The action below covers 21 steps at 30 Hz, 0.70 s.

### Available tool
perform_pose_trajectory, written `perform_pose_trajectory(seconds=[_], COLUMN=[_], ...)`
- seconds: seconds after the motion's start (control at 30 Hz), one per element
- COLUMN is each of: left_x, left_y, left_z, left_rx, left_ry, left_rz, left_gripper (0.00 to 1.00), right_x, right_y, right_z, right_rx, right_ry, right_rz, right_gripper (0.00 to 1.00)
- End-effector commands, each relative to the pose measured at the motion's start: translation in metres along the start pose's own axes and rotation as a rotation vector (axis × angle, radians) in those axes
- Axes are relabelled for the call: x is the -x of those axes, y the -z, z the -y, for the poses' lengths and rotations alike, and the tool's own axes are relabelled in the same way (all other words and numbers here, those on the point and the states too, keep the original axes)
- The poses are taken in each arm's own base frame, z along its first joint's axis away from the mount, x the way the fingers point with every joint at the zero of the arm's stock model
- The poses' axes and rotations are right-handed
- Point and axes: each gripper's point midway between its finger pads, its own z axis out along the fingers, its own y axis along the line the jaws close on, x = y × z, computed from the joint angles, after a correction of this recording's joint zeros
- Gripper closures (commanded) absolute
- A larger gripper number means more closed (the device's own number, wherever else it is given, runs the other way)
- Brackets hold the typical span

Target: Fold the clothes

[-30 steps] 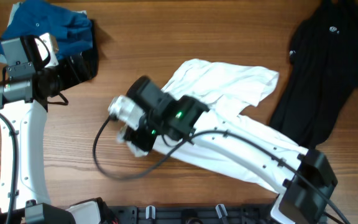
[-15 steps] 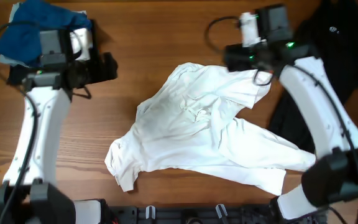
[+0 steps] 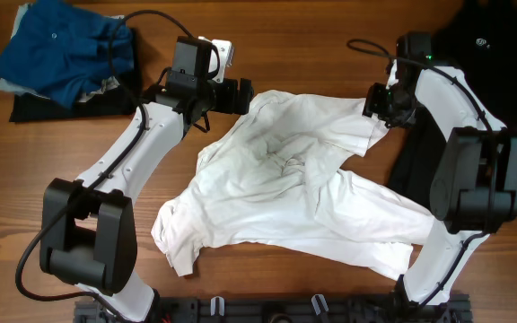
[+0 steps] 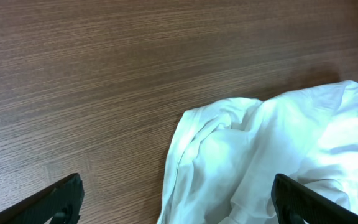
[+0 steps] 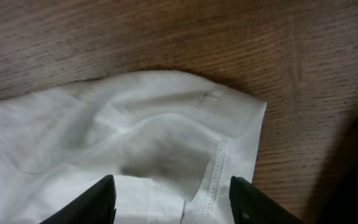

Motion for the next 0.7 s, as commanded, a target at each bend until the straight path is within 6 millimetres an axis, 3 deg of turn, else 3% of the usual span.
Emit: perform_pose_trajectory(seconds=[0.0, 0.07, 0.17, 0.27, 0.3, 0.37, 0.47, 0.57, 0.63, 0.67], left_x=[0.0, -0.001, -0.004, -0.002, -0.001, 0.002, 0.006, 0.012, 0.014, 0.014], left_y=[0.0, 0.0, 0.0, 0.0, 0.0, 0.0, 0.0, 0.0, 0.0, -0.001], left_z=[0.0, 0.0, -0.008, -0.014, -0.013, -0.013, -0.012, -0.012, -0.011, -0.011], left_rx=[0.0, 0.001, 0.045, 0.08, 0.079, 0.077, 0.076, 0.072, 0.071, 0.07], left_ry=[-0.014, -0.012, -0.006, -0.008, -0.009, -0.011, -0.014, -0.017, -0.019, -0.019], left_rz=[-0.008, -0.015, -0.024, -0.015, -0.009, 0.004, 0.019, 0.041, 0.049, 0.052], left_gripper=[0.03, 0.03, 0.03, 0.03, 0.03, 0.05, 0.05, 0.05, 0.05, 0.06], right_x=[-0.007, -0.006, -0.001, 0.032, 0.069, 0.118, 0.168, 0.199, 0.209, 0.21], right_y=[-0.023, -0.028, -0.032, -0.027, -0.011, 0.028, 0.086, 0.128, 0.135, 0.136], right_z=[0.003, -0.002, -0.008, -0.025, -0.049, -0.068, -0.085, -0.095, -0.093, -0.094], right_rx=[-0.008, 0.025, 0.059, 0.141, 0.255, 0.314, 0.357, 0.382, 0.359, 0.358], right_ry=[-0.016, -0.013, -0.009, 0.025, 0.079, 0.114, 0.152, 0.174, 0.165, 0.168], right_rz=[-0.01, 0.005, 0.037, 0.169, 0.32, 0.505, 0.703, 0.878, 0.942, 0.95], right_gripper=[0.49, 0.59, 0.96, 0.96, 0.96, 0.96, 0.96, 0.96, 0.96, 0.62])
